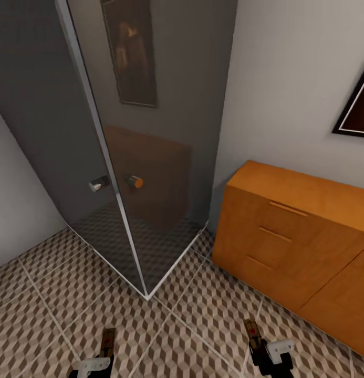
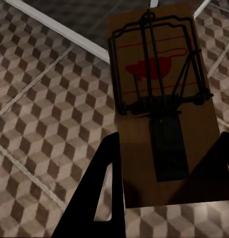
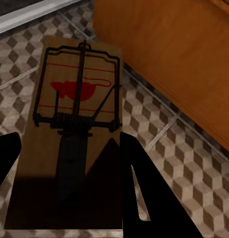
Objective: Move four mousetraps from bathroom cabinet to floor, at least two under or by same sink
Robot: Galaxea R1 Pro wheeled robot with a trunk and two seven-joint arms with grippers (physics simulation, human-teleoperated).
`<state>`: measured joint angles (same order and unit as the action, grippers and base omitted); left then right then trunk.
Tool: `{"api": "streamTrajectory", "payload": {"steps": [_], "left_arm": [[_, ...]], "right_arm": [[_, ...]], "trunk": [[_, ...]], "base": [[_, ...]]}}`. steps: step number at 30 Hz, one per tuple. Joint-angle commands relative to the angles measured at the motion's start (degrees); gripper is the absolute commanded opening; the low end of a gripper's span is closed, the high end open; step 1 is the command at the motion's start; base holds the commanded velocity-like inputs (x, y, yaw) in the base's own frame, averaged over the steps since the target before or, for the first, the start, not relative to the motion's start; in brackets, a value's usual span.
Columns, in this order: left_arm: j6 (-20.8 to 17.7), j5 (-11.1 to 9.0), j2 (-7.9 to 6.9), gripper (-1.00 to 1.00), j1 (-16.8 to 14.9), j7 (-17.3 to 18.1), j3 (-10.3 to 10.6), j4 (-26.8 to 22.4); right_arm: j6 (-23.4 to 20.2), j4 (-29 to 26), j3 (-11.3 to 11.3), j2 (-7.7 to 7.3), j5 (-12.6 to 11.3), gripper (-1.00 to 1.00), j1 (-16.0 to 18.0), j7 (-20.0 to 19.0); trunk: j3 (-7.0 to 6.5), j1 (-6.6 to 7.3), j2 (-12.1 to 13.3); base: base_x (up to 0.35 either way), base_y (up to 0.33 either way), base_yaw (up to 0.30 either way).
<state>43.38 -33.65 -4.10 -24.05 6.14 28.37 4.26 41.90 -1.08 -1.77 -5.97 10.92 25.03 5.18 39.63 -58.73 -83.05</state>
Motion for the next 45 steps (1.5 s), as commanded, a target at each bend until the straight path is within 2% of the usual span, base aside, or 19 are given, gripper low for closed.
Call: {"api": "streamTrajectory", "payload": {"steps": [1,9,16,28,45], "left_arm": [[0.2,-0.6,0.14,-1.00,-0.1,0.6,0.2,0.2],[0.1,-0.6,0.05,-1.00,-0.1,0.5,0.2,0.2],[-2.1,-0.6,-0.48,-1.00,0.0,0.5,0.2,0.2],[-2.2,-0.7,-1.43,-1.00,0.0,0.4,0.1,0.2],[-2.2,-0.6,-1.53,-1.00,0.0,0.4,0.2,0.2]], "right_arm": [[0.1,0.0,-0.2,-0.03,0.5,-1.00,0.0,0.5],[0.1,0.0,-0.2,-0.10,0.5,-1.00,0.0,0.5],[0.1,0.0,-0.2,-0.06,0.5,-1.00,0.0,0.5],[0.1,0.0,-0.2,-0.05,0.5,-1.00,0.0,0.5],[0.1,0.0,-0.2,-0.01,0.5,-1.00,0.0,0.5]], "trunk": [[0.05,0.00,0.0],[0.05,0.00,0.0],[0.05,0.00,0.0],[0.05,0.00,0.0],[0.05,0.00,0.0]], "base": [[0.000,0.000,0.287],[0.000,0.000,0.287],[0.000,0.000,0.287],[0.000,0.000,0.288],[0.000,0.000,0.288]]}}
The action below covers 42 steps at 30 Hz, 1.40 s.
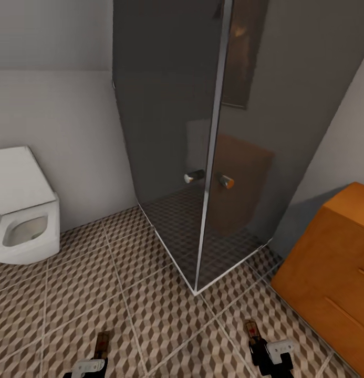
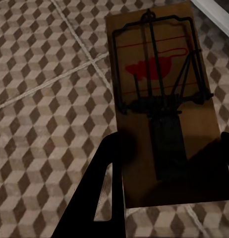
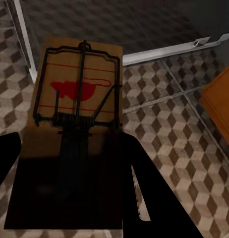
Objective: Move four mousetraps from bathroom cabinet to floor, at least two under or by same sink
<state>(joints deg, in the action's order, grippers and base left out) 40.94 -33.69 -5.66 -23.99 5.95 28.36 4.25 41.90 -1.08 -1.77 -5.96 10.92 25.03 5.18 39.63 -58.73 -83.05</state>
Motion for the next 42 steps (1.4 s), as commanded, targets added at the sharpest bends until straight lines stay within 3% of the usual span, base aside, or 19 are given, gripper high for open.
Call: {"api": "streamTrajectory", "payload": {"steps": [1,42], "left_arm": [[0.2,-0.6,0.03,-1.00,-0.1,0.6,0.2,0.2],[0.2,-0.6,0.21,-1.00,-0.1,0.6,0.2,0.2]], "right_arm": [[0.1,0.0,-0.2,-0.01,0.5,-1.00,0.0,0.5],[0.1,0.0,-0.2,0.02,0.5,-1.00,0.0,0.5]], "trunk": [[0.05,0.00,0.0],[0.05,0.00,0.0]], "base": [[0.000,0.000,0.288],[0.000,0.000,0.288]]}}
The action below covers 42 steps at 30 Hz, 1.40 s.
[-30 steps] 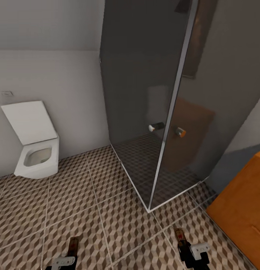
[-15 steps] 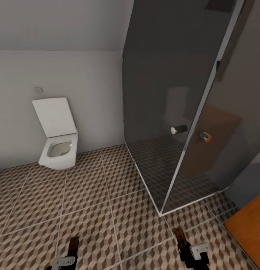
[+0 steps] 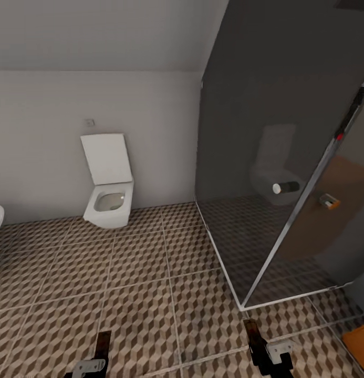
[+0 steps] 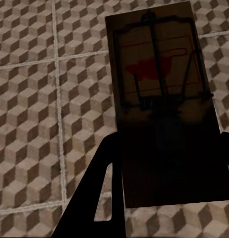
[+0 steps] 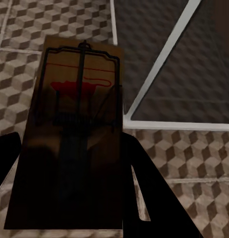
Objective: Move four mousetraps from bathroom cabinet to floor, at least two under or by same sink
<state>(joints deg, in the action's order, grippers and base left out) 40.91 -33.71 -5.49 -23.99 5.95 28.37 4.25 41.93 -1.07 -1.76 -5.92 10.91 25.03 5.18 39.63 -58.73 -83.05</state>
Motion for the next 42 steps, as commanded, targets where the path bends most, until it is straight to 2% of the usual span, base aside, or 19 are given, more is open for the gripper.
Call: {"api": "streamTrajectory", "payload": {"steps": [1,42], "left_arm": [[0.2,-0.6,0.03,-1.00,-0.1,0.6,0.2,0.2],[0.2,-0.6,-0.04,-1.00,-0.1,0.6,0.2,0.2]], "right_arm": [[0.1,0.0,-0.2,-0.01,0.5,-1.00,0.0,0.5],[0.1,0.0,-0.2,0.04,0.5,-1.00,0.0,0.5]], "trunk": [[0.05,0.00,0.0],[0.05,0.00,0.0]], "base": [[0.000,0.000,0.288],[0.000,0.000,0.288]]}}
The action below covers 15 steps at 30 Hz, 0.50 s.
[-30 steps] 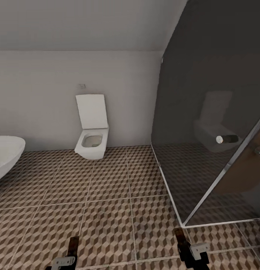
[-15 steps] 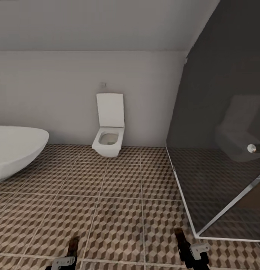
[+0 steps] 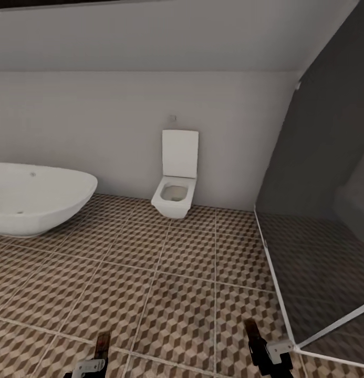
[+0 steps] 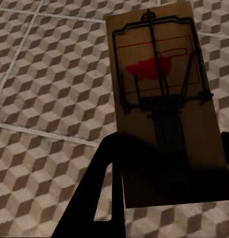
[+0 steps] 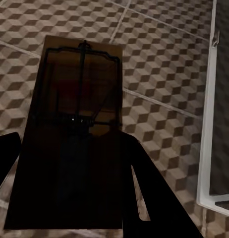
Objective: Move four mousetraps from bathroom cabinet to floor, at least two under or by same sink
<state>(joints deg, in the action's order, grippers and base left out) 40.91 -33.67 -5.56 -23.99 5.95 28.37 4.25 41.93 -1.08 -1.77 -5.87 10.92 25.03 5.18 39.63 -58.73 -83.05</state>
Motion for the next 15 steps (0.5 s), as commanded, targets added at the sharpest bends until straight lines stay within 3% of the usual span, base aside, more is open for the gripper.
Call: {"api": "streamTrajectory", "payload": {"steps": [1,15], "left_arm": [[0.2,-0.6,0.03,-1.00,-0.1,0.6,0.2,0.2],[0.2,-0.6,0.03,-1.00,-0.1,0.6,0.2,0.2]], "right_arm": [[0.1,0.0,-0.2,-0.02,0.5,-1.00,0.0,0.5],[0.2,0.0,-0.2,-0.01,0.5,-1.00,0.0,0.5]], "trunk": [[0.05,0.00,0.0],[-0.06,0.00,0.0]], "base": [[0.000,0.000,0.288],[0.000,0.000,0.286]]}}
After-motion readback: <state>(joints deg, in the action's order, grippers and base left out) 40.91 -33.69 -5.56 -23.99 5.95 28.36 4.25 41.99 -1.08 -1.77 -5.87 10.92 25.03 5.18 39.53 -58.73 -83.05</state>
